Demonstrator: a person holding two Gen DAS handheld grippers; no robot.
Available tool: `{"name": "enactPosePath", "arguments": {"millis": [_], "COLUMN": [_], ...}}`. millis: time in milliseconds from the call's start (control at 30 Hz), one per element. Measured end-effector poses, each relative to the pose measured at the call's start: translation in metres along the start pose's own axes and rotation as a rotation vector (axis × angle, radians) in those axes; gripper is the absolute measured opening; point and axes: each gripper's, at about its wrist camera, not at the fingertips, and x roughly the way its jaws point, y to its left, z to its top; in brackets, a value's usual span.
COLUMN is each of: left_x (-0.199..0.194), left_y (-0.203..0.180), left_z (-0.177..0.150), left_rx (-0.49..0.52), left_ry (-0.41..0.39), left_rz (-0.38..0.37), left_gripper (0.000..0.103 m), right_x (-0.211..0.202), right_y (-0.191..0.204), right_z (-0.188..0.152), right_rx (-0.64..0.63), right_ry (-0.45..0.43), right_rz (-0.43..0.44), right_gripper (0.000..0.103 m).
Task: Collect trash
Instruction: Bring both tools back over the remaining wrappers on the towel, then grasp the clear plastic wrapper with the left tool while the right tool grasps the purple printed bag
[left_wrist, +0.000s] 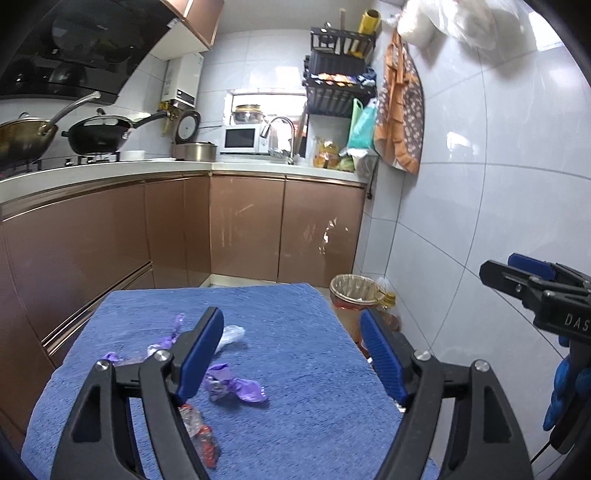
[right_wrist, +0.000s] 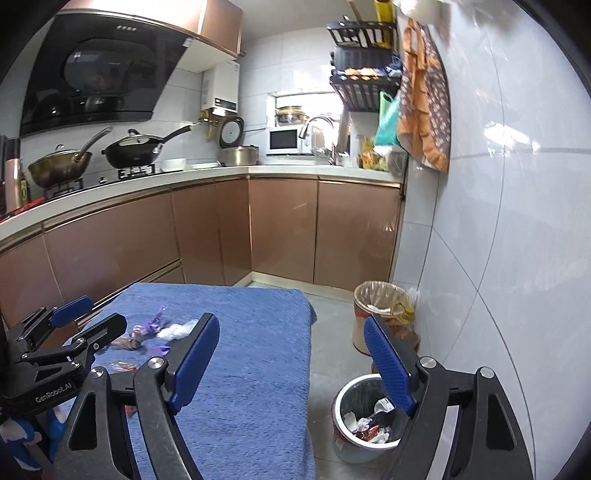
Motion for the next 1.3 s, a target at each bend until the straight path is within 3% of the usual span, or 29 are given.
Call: {"name": "enactPosePath", "arguments": {"millis": [467, 867, 1033, 1300], "left_x": [-0.026, -0.029, -0.012, 0.048], "left_y": [0.088, 0.165, 0.172, 0.165], "left_z": [-0.024, -0.071, -0.088, -0.126], "left_rx": [-0.125, -0.148, -0.122, -0.16], "left_ry": [-0.031, 0.013, 0.078, 0.276], "left_rz": [0.088, 0.229, 0.205, 0.063], "left_gripper": [0.077, 0.077, 0.077, 0.077], "right_x": [-0.007, 0.037, 0.076, 0.167], "right_y": [0.049, 0.06, 0.071, 0.098], "right_z": [0.026, 0.035, 0.023, -0.019], "right_rx": [-0.129, -0.138, -0.148, -0.164], "right_ry": [-0.006, 0.039, 0.097, 0.293], "right_rz": [0.007, 0.063, 0.158, 0.328], "right_gripper": [0.081, 0.081, 0.081, 0.081]}}
